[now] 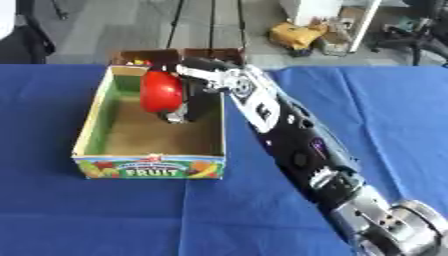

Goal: Pick up objects on the table and place them in the box.

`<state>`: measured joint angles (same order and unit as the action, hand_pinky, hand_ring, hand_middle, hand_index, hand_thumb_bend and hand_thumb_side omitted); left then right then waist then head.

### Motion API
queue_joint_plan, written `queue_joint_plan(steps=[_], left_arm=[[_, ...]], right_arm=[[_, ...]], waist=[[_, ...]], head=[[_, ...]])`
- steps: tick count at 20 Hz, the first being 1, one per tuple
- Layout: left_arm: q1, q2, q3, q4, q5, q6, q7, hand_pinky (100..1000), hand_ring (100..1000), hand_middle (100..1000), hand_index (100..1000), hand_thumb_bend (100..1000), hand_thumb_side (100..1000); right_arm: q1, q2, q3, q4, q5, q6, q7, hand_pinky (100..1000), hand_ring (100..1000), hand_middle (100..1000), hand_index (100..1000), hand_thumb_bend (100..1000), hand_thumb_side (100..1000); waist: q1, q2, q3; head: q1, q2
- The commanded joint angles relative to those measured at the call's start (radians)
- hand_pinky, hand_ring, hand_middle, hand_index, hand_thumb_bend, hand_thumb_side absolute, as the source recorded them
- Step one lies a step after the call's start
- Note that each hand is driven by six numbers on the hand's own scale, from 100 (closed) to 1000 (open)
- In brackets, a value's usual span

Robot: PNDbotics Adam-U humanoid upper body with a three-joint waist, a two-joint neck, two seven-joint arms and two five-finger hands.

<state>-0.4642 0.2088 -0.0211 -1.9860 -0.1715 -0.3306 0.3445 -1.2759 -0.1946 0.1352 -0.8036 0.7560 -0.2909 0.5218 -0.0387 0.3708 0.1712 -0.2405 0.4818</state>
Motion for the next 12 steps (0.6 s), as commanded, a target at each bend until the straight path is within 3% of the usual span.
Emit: queue_joint_plan(steps=[1,9,12], left_arm=[[-0.015,0.002,-0.002,-0.014,0.003,0.0,-0.004,724,909,750,795,100,1000],[-0.016,0.001,-0.002,-0.014,0.004,0.0,-0.003,725,909,750,794,100,1000],[-0.016,0.0,-0.002,-0.014,0.005,0.0,-0.003,725,910,749,794,100,1000]], right_arm=[[-0.021,0.004,-0.01,0.019,0.04,0.002,-0.003,524,526,412,587,100,359],[-0.023,0.024,-0.007,0.068,0.124,-0.017,0.002,551,571,458,631,122,406],[-0.024,0.028,-0.004,0.067,0.141,-0.027,0.012,578,636,508,682,174,470]], waist=[[0.004,-0.018,0.003],[0.001,-0.014,0.008],[0.0,-0.015,0.009]], head=[[-0.006,-0.014],[-0.012,-0.016],[-0.012,-0.015]])
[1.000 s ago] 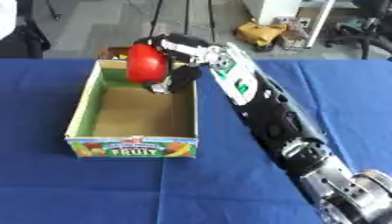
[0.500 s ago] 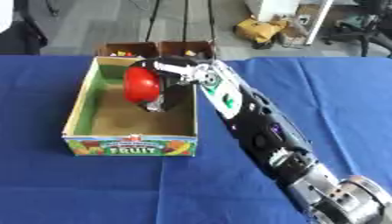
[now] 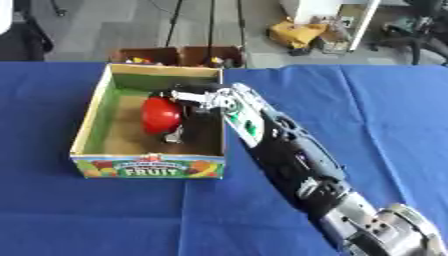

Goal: Pick up objects on the table and place them in the box.

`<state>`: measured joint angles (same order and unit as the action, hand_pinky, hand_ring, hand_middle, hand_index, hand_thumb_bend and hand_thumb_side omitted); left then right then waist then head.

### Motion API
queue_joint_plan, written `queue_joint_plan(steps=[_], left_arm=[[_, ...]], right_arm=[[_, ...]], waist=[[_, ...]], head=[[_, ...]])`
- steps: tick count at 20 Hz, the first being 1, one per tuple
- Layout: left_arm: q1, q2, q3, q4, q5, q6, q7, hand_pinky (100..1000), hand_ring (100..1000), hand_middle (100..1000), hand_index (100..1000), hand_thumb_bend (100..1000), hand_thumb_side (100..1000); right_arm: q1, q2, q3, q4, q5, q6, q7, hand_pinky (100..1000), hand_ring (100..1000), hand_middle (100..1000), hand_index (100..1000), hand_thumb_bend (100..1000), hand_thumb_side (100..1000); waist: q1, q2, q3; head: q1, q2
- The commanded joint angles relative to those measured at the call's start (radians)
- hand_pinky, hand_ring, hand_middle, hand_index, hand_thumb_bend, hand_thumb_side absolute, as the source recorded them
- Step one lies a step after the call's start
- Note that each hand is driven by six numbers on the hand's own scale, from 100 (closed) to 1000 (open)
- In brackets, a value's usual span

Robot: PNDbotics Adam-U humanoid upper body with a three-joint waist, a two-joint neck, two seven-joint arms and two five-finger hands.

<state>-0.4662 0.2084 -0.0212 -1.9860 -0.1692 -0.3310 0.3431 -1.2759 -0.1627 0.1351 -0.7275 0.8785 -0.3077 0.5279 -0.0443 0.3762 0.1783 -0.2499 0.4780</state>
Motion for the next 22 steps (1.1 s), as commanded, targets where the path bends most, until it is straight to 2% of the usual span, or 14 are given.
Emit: queue_joint_plan(steps=[1,4,13,14,17,22], left_arm=[[-0.014,0.001,-0.002,-0.014,0.003,0.001,-0.001,725,910,749,794,100,1000],[-0.015,0.0,-0.002,-0.014,0.004,0.0,-0.001,725,909,749,793,100,1000],[-0.015,0.0,-0.003,-0.014,0.007,0.0,-0.003,726,909,748,794,100,1000],[-0.015,0.0,-0.003,-0.014,0.007,0.0,-0.003,726,909,748,794,100,1000],[-0.014,0.0,-0.003,-0.014,0.007,0.001,-0.004,726,909,749,794,100,1000],[-0.012,0.0,-0.002,-0.014,0.008,0.002,-0.004,726,909,748,794,100,1000]], right_arm=[[-0.025,-0.003,-0.002,-0.01,0.027,-0.014,0.012,581,644,516,690,183,476],[-0.025,-0.001,-0.002,-0.014,0.046,-0.025,0.027,611,716,596,766,265,534],[-0.032,-0.003,-0.009,-0.048,0.075,-0.035,0.043,726,852,779,866,430,584],[-0.033,-0.003,-0.011,-0.055,0.075,-0.034,0.042,742,866,800,899,454,591],[-0.036,-0.008,-0.019,-0.096,0.058,-0.033,0.026,775,893,832,952,506,610],[-0.042,-0.028,-0.026,-0.181,0.039,-0.018,-0.038,775,893,825,977,506,624]], waist=[[0.005,-0.02,0.002],[0.005,-0.02,0.001],[0.006,-0.025,-0.003],[0.006,-0.026,-0.004],[0.007,-0.027,-0.007],[0.009,-0.031,-0.011]], head=[[-0.003,-0.011],[-0.003,-0.012],[-0.003,-0.008],[-0.003,-0.008],[-0.004,-0.007],[-0.004,-0.006]])
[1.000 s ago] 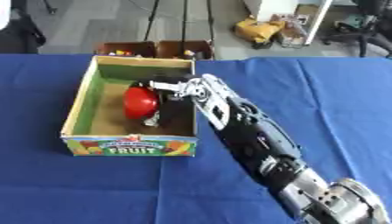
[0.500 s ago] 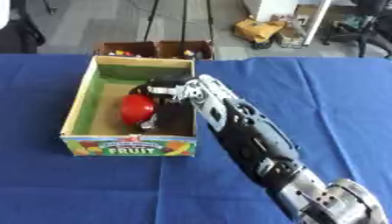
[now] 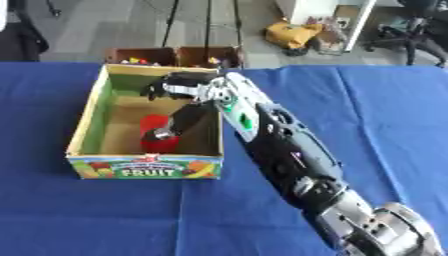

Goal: Pick up objects on the table and place them in the box.

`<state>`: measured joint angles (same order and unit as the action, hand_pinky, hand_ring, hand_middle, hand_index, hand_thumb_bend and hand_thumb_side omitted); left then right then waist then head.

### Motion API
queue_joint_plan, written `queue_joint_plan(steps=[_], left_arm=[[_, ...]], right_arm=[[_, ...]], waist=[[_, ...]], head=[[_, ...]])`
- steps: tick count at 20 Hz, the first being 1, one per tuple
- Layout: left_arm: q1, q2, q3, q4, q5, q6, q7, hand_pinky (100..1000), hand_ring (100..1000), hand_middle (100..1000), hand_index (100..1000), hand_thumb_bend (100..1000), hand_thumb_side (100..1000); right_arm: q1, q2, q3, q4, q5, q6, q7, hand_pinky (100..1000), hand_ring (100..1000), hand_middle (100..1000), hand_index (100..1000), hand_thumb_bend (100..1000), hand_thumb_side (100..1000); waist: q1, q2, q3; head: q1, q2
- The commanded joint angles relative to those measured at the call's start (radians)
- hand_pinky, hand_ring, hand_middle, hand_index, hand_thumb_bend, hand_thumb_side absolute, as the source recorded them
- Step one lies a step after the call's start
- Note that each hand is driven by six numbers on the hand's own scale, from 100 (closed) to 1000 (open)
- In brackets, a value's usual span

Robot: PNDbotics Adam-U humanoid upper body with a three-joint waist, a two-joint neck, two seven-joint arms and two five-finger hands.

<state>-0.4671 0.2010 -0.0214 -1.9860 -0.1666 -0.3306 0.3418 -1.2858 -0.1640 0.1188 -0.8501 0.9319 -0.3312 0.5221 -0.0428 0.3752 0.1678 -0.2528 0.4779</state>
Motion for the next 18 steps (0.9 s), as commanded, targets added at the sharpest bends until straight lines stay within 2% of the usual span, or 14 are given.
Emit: queue_joint_plan(steps=[1,6,12,14,16,17,18], left_arm=[[-0.011,0.008,-0.002,-0.014,0.005,0.001,-0.002,726,909,748,794,100,1000],[-0.009,0.008,0.0,-0.014,0.004,0.002,0.0,726,908,748,794,100,1000],[-0.003,0.012,0.005,-0.014,0.0,0.002,0.006,726,908,748,793,100,1000],[-0.001,0.013,0.006,-0.014,-0.002,0.003,0.009,725,908,747,793,100,1000],[0.001,0.012,0.009,-0.014,-0.005,0.005,0.013,726,908,747,792,100,1000],[0.001,0.012,0.01,-0.014,-0.006,0.006,0.015,726,908,747,792,100,1000],[0.002,0.011,0.011,-0.014,-0.008,0.006,0.017,726,908,747,792,100,1000]], right_arm=[[-0.033,-0.031,-0.011,-0.076,-0.017,0.007,-0.047,776,893,824,978,505,624],[-0.029,-0.059,-0.016,-0.176,-0.057,0.031,-0.116,760,872,788,960,447,619],[0.019,-0.146,-0.014,-0.397,-0.219,0.098,-0.216,742,841,749,944,437,561],[0.049,-0.182,-0.022,-0.487,-0.275,0.136,-0.258,729,812,687,875,255,581],[0.082,-0.216,-0.033,-0.572,-0.317,0.197,-0.321,734,798,653,845,185,603],[0.1,-0.232,-0.038,-0.615,-0.33,0.226,-0.352,733,786,635,840,100,635],[0.12,-0.247,-0.044,-0.66,-0.342,0.251,-0.383,732,783,632,840,100,634]], waist=[[0.008,-0.03,-0.002],[0.013,-0.032,-0.008],[0.017,-0.034,-0.022],[0.021,-0.035,-0.029],[0.025,-0.036,-0.035],[0.028,-0.036,-0.039],[0.03,-0.035,-0.043]], head=[[-0.001,-0.006],[0.001,-0.003],[0.011,0.012],[0.015,0.018],[0.02,0.023],[0.023,0.024],[0.027,0.025]])
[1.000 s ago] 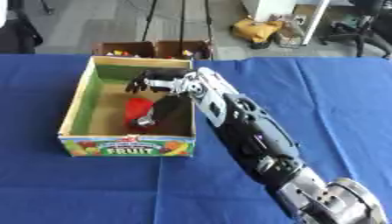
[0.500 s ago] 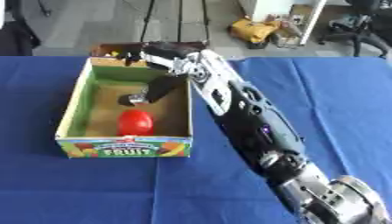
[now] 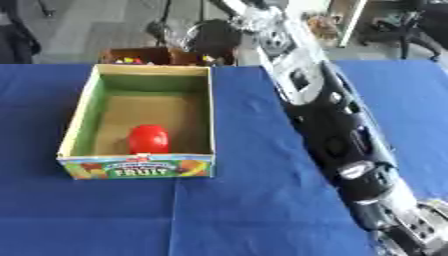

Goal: Pick up objects on the table and place them in the box.

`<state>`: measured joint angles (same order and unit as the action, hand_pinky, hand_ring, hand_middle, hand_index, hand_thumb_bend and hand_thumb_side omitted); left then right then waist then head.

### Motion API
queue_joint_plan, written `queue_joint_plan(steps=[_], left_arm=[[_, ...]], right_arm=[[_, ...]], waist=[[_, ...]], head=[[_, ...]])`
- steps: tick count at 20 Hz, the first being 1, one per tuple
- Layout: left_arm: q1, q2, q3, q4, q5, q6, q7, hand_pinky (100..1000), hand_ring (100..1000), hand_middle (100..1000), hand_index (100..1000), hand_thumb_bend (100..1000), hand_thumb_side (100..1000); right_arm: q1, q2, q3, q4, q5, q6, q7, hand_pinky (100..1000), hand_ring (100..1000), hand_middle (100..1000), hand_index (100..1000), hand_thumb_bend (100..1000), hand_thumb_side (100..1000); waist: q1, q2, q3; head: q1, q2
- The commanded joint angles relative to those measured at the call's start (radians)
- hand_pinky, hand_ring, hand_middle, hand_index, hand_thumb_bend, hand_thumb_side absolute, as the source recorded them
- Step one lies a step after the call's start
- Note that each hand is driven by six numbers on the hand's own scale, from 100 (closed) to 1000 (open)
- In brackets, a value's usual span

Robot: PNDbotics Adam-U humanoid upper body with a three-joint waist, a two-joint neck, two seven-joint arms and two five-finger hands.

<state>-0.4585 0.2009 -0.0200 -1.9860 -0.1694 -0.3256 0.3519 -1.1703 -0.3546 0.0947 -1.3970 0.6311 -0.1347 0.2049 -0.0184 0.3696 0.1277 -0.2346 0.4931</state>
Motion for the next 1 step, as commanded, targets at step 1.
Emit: queue_joint_plan(steps=[1], left_arm=[[-0.007,0.011,0.011,-0.014,-0.006,0.001,0.009,726,907,746,792,100,1000]], right_arm=[[0.027,-0.072,-0.028,-0.161,-0.057,0.079,-0.1,719,770,618,827,100,616]], waist=[[0.009,-0.03,-0.006]], head=[[0.011,0.011]])
